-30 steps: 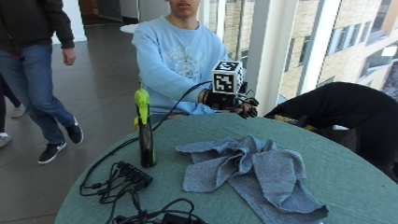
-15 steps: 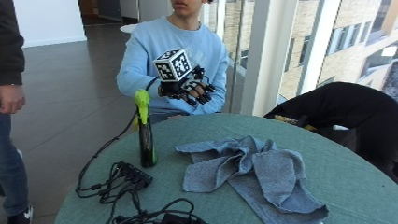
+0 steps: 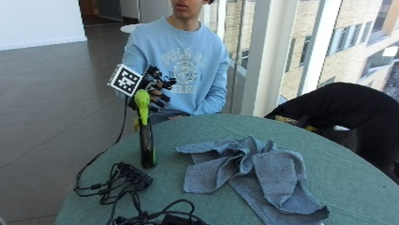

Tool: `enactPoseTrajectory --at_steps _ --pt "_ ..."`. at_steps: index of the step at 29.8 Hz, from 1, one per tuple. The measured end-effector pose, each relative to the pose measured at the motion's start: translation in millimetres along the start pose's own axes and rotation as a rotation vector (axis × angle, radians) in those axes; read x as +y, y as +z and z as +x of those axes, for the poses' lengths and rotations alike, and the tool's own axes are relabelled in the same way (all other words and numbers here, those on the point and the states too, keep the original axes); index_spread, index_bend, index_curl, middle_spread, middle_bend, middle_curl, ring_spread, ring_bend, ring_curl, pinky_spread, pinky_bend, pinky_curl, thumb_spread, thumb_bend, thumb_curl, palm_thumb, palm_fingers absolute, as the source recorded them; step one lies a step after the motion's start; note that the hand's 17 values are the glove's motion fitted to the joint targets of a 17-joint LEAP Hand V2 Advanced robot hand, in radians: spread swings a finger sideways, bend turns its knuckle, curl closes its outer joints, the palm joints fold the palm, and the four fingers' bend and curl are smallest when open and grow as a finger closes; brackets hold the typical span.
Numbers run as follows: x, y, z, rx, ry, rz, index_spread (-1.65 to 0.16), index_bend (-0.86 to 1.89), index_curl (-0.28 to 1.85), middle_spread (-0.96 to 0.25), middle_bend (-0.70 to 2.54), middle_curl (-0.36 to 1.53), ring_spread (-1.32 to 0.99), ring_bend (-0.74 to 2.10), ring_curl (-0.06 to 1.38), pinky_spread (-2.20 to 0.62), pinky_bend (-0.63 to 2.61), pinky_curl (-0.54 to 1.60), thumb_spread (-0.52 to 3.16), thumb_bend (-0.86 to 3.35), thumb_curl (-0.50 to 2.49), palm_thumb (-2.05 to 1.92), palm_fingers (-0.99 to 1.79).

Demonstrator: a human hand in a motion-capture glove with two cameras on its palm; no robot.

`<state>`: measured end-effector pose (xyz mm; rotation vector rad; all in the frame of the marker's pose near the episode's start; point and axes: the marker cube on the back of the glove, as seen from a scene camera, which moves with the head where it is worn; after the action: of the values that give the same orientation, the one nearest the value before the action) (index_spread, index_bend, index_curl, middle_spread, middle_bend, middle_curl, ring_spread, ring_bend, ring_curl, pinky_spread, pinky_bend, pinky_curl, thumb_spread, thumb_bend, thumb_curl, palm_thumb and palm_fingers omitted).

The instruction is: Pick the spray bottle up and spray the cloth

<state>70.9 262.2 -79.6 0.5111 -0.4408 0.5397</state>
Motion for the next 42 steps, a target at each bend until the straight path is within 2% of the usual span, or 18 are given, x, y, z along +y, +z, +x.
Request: enactPoseTrajectory --at_steps 4,8,13,29,34,42 --pt "-9 -10 23 -0.098 0.049 0.158 -0.39 0.1 0.23 -0.08 0.27 0.38 -0.01 0.33 0.33 0.21 0.3 0.34 1.13 -0.02 0.3 0.65 0.64" --pt "-5 -27 49 -0.149 0.071 0.177 -0.39 0.11 0.23 -0.08 0.27 0.39 0.0 0.34 0.33 0.21 0.3 0.35 1.12 -0.01 0.31 0.66 0.64" --pt "-30 -36 77 -0.176 0.231 0.362 -0.38 0.11 0.22 -0.08 0.29 0.39 -0.01 0.34 0.33 0.21 0.29 0.35 1.1 -0.01 0.32 0.71 0.66" --pt "-95 -28 125 -0.238 0.322 0.333 -0.37 0.09 0.21 -0.07 0.31 0.41 -0.01 0.36 0.34 0.21 0.31 0.36 1.02 -0.02 0.34 0.75 0.66" --pt "-100 -23 132 -0.229 0.312 0.359 -0.37 0.07 0.19 -0.09 0.38 0.43 -0.04 0.4 0.35 0.19 0.28 0.35 0.98 0.0 0.37 0.83 0.74" --pt "-113 -31 132 -0.173 0.276 0.381 -0.32 0.25 0.27 -0.1 0.34 0.42 -0.08 0.38 0.34 0.15 0.23 0.33 0.93 0.01 0.42 0.94 1.0"
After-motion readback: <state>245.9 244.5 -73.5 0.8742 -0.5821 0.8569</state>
